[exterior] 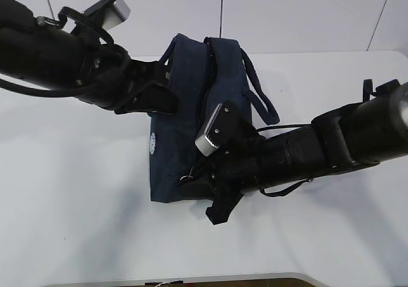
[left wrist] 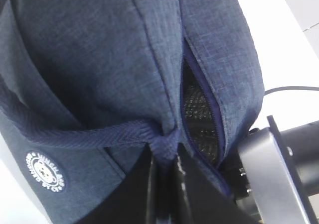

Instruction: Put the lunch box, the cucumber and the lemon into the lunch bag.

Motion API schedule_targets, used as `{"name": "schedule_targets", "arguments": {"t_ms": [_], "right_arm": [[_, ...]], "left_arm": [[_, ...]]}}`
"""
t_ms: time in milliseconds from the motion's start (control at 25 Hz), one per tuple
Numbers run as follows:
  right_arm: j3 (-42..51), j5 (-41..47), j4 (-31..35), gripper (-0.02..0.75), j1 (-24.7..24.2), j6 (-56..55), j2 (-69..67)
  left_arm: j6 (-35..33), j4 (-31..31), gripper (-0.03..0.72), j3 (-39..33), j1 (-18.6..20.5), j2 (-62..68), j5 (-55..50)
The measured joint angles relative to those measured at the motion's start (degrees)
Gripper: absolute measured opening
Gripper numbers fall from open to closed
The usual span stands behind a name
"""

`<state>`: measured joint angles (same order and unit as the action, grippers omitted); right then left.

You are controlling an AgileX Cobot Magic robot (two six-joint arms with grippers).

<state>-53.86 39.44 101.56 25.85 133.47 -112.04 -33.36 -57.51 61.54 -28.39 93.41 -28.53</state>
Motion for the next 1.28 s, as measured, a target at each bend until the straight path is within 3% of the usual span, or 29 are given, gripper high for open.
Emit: {"name": "schedule_targets", "arguments": {"t_ms": [480,1280], "right_arm": [[-0.3,-1.5,-1.3,0.005,0.0,-5.8,0.0],[-0.8,-1.5,-24.8,0.005,0.0,-27.9,2.9]], "left_arm": [[0.0,0.0,-0.001,0.0,0.0,0.0,0.0],[0.0,1.4,-0.001,0.0,0.0,0.0,0.3]]}}
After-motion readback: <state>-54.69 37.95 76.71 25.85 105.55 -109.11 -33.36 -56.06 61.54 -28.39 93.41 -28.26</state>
